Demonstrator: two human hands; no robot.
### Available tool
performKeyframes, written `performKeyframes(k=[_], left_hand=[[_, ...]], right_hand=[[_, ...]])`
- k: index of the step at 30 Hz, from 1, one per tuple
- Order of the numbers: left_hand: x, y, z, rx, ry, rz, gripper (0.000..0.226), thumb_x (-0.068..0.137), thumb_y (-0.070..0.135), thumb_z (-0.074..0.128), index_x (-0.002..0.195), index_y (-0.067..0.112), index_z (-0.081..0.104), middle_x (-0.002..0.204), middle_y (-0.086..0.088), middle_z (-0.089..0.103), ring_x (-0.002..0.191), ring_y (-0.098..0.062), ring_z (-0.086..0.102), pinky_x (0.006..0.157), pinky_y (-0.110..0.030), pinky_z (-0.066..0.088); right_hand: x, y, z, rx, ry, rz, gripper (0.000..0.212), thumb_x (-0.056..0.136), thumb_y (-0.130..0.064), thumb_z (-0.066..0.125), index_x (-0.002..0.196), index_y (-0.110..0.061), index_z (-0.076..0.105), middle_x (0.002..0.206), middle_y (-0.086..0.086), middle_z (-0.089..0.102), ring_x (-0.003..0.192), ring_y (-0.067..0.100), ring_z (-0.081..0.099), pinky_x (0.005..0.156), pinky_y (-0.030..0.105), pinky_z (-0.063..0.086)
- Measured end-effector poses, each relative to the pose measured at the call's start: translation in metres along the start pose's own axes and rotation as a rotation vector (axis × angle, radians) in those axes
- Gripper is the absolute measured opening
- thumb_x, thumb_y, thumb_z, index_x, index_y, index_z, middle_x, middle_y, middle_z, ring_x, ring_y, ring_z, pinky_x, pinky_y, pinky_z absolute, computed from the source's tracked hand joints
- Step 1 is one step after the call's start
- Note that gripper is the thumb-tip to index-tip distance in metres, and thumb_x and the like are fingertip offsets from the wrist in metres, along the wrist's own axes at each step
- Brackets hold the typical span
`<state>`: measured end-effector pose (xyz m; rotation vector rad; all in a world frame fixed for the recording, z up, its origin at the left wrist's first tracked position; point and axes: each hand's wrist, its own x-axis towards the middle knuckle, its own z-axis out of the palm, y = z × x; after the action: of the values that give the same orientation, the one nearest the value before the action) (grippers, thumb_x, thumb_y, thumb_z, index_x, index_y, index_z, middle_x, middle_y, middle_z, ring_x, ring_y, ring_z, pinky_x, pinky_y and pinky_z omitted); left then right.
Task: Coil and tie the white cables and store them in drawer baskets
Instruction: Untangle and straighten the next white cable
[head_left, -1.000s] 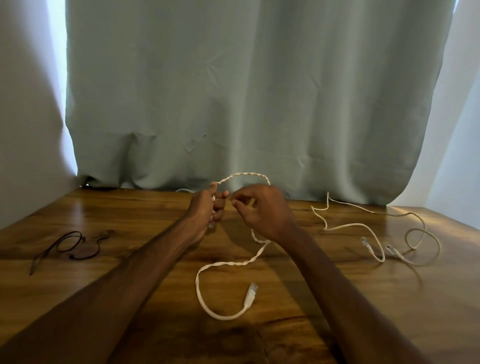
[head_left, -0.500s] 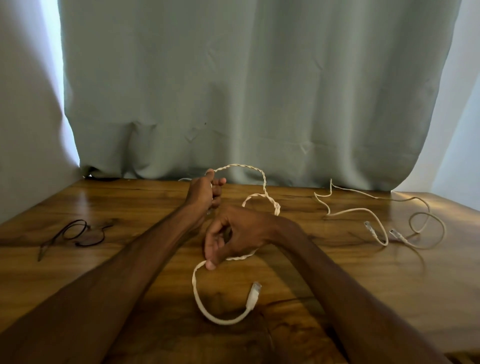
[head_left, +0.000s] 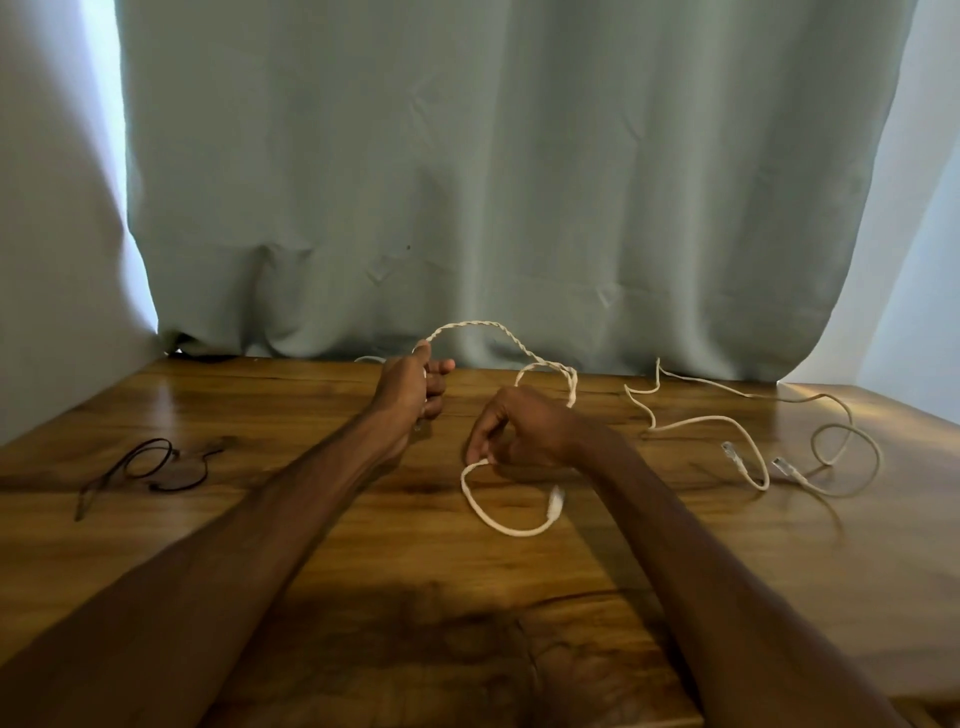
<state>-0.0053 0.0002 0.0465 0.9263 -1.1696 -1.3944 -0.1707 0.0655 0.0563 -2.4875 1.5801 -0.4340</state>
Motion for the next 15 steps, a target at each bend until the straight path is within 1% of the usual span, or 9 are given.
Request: performKeyframes(k=[1,3,5,6,9,10,12,13,15], left_hand=[[-0.002,0.001,0.001,0.000,0.000,0.002,0.049,0.111,0.040,0.033,0.086,0.009,0.061,0.040,0.012,0.034,0.027,-0.004,0.024,0.030,-0.016,0.017],[-0.003,0.001,0.002,0.011,-0.011,0.001,0.050,0.112,0.040,0.032,0.086,0.010,0.061,0.040,0.012,0.033,0.027,-0.004,0.024,0.029,-0.017,0.017],[-0.003,0.002,0.002,0.023,-0.023,-0.010,0.050,0.111,0.041,0.032,0.085,0.011,0.061,0.040,0.012,0.033,0.027,-0.005,0.024,0.030,-0.016,0.016],[-0.003,0.002,0.002,0.032,-0.032,-0.012,0.051,0.111,0.042,0.031,0.085,0.011,0.061,0.040,0.012,0.034,0.027,-0.005,0.024,0.031,-0.016,0.016],[-0.007,0.003,0.003,0.070,-0.059,-0.010,0.052,0.111,0.043,0.031,0.084,0.011,0.062,0.042,0.012,0.034,0.030,-0.005,0.024,0.033,-0.018,0.016],[-0.008,0.004,0.003,0.076,-0.066,-0.008,0.054,0.111,0.045,0.031,0.082,0.011,0.062,0.043,0.011,0.034,0.030,-0.006,0.024,0.033,-0.018,0.016],[-0.011,0.006,0.005,0.063,-0.088,-0.014,0.061,0.110,0.051,0.028,0.078,0.011,0.061,0.041,0.010,0.034,0.030,-0.006,0.023,0.032,-0.018,0.016],[-0.012,0.007,0.006,0.049,-0.101,-0.021,0.064,0.109,0.052,0.025,0.075,0.011,0.060,0.040,0.010,0.034,0.029,-0.006,0.022,0.032,-0.018,0.016],[-0.015,0.008,0.009,0.038,-0.105,-0.017,0.062,0.110,0.048,0.025,0.074,0.010,0.058,0.040,0.009,0.034,0.030,-0.007,0.022,0.032,-0.018,0.015]], right_hand=[[-0.001,0.003,0.000,-0.011,0.010,0.008,0.039,0.077,0.009,0.067,0.091,-0.023,0.084,0.085,-0.006,0.079,0.082,0.008,0.071,0.075,0.029,0.059],[-0.001,0.009,0.000,-0.010,0.019,0.010,0.039,0.076,0.012,0.066,0.090,-0.020,0.084,0.088,-0.003,0.079,0.084,0.009,0.070,0.073,0.019,0.055],[-0.001,0.013,-0.002,0.004,0.025,0.018,0.035,0.077,0.013,0.066,0.088,-0.015,0.084,0.088,-0.001,0.080,0.086,0.011,0.071,0.073,0.012,0.052],[-0.001,0.014,-0.003,0.008,0.030,0.027,0.032,0.077,0.012,0.067,0.087,-0.014,0.084,0.088,0.001,0.080,0.085,0.010,0.071,0.072,0.011,0.051],[0.001,0.016,-0.003,-0.021,0.040,0.087,0.024,0.079,0.008,0.074,0.084,-0.013,0.084,0.085,-0.001,0.079,0.076,0.002,0.067,0.067,0.007,0.048],[0.002,0.016,-0.002,-0.040,0.044,0.108,0.021,0.079,0.005,0.076,0.083,-0.014,0.084,0.085,-0.002,0.079,0.077,0.002,0.066,0.069,0.009,0.049],[0.004,0.017,-0.001,-0.068,0.068,0.134,0.018,0.078,-0.002,0.078,0.080,-0.018,0.084,0.082,-0.004,0.078,0.078,0.005,0.066,0.076,0.021,0.054],[0.005,0.017,0.000,-0.067,0.093,0.144,0.017,0.077,-0.004,0.078,0.079,-0.019,0.083,0.080,-0.005,0.077,0.076,0.006,0.065,0.077,0.025,0.054],[0.007,0.016,0.002,-0.040,0.175,0.155,0.015,0.076,-0.005,0.077,0.079,-0.018,0.082,0.079,-0.006,0.076,0.073,0.005,0.063,0.077,0.028,0.054]])
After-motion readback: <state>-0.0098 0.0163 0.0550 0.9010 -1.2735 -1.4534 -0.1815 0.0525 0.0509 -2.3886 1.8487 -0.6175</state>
